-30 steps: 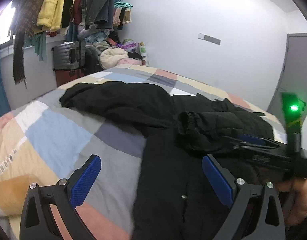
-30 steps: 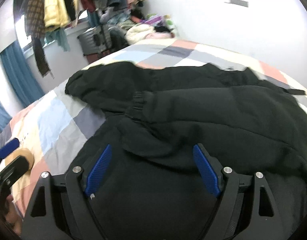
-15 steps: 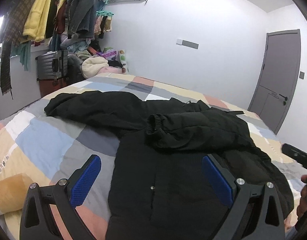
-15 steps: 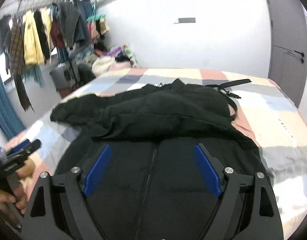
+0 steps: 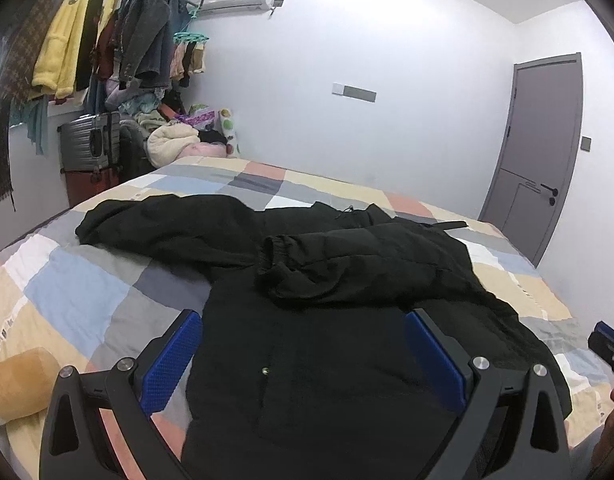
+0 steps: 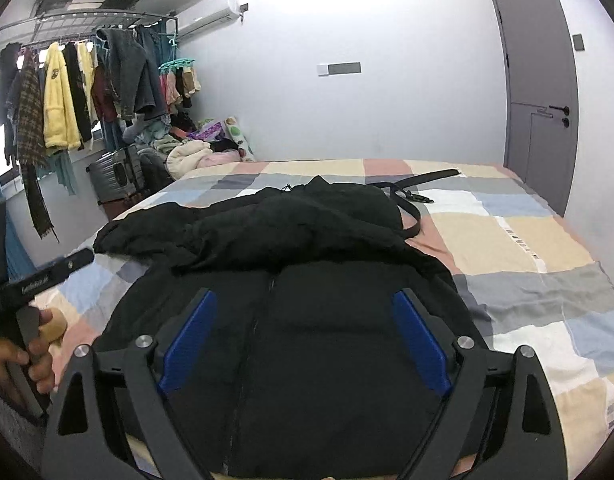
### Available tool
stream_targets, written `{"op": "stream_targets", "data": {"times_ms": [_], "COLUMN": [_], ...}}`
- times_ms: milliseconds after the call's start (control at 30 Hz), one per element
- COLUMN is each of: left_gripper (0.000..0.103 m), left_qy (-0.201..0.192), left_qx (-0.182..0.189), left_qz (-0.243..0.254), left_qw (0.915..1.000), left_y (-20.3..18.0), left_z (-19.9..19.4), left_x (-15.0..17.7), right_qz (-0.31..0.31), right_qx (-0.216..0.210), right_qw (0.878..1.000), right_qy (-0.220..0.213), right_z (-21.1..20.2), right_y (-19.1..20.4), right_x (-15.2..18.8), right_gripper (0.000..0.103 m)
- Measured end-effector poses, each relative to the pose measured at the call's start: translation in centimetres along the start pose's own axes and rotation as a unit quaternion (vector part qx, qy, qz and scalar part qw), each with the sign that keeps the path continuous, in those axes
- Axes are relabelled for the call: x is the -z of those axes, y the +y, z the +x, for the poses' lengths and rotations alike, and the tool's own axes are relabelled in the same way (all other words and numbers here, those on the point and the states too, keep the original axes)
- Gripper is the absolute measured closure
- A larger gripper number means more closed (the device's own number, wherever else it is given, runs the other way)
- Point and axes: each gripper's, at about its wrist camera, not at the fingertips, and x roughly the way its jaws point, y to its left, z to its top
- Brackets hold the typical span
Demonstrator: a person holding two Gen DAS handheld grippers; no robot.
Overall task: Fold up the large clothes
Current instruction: 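Withdraw the right tool while moving the left tool to the other sleeve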
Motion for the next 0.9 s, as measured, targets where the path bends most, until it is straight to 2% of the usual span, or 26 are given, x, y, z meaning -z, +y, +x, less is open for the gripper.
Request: {"op": "stream_targets", "data": {"times_ms": [167,367,533,700,833,900], "left_gripper": [0.001,0.001,0.001,0.001,0.001,0.001], "left_qy": [0.002,0.020,0.027,0.024,0.026,0.040], "left_qx": [0.011,0.021,0.033,0.008,-0.006,-0.028], "left_qz": [0.011,0.007,-0.028,-0.038,-0.056,-0.072], "left_qw": [0.9999,0.9996,0.9987,0.9990,0.9981,0.9962], "left_y": [-1.0,-0.6,2.1,7.2,13.7,17.6], "left_z": [-0.5,-0.7,-0.9,-0.5,1.7,3.9], "left_x": [0.4,-0.1,-2.9,-7.8,-12.0,-13.5], "right_qz": [0.010,0.018,0.017,0.029,0.036,0.040], "right_qx": [0.000,-0.006,-0.010,-0.012,-0.004,-0.003], "right_qw": [1.000,1.000,1.000,0.999,0.999,0.999], "right_qy": [-0.009,-0.008,-0.006,0.004,0.005,0.003], "right_z": [-0.7,-0.5,-0.2,0.5,0.6,0.7], "right_y": [-0.6,-0.9,-1.3,-1.5,-1.5,-1.5], "right_x": [0.5,0.8,1.3,1.6,1.6,1.7], "right_gripper": [0.001,0.000,0.000,0.000,0.000,0.000]}}
